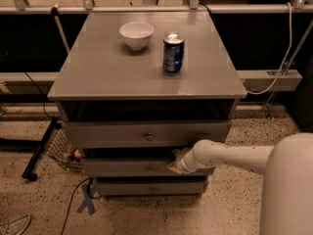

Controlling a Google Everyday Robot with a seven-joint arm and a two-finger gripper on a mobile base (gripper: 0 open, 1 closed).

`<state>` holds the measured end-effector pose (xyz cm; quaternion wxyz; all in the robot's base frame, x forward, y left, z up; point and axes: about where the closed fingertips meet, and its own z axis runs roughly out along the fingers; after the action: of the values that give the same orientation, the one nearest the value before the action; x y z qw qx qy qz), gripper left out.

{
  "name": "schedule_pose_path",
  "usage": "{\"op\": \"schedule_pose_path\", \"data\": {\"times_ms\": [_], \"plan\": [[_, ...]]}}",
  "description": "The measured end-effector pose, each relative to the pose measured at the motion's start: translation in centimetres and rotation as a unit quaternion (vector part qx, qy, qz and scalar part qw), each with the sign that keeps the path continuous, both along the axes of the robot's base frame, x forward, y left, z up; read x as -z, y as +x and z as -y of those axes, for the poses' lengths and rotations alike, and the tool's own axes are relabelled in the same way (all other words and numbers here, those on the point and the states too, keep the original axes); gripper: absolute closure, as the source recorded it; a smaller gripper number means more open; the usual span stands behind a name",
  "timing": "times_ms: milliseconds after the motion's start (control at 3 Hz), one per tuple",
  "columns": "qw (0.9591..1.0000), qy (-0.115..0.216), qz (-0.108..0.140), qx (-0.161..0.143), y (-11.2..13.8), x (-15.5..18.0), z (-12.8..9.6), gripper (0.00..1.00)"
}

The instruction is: Open middle drawer

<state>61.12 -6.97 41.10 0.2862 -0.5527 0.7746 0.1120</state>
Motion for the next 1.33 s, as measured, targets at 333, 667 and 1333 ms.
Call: {"op": "schedule_pose_path", "data": {"times_ms": [333, 667, 1333], "plan": [[0.9996, 0.004, -0.026, -0.005, -2.6, -1.2, 0.7, 1.0], [0.9996, 0.004, -0.026, -0.005, -2.6, -1.2, 0.7, 1.0], [0.9991, 0.002, -0.042, 0.004, -5.6, -0.5, 1.6, 1.0]]}}
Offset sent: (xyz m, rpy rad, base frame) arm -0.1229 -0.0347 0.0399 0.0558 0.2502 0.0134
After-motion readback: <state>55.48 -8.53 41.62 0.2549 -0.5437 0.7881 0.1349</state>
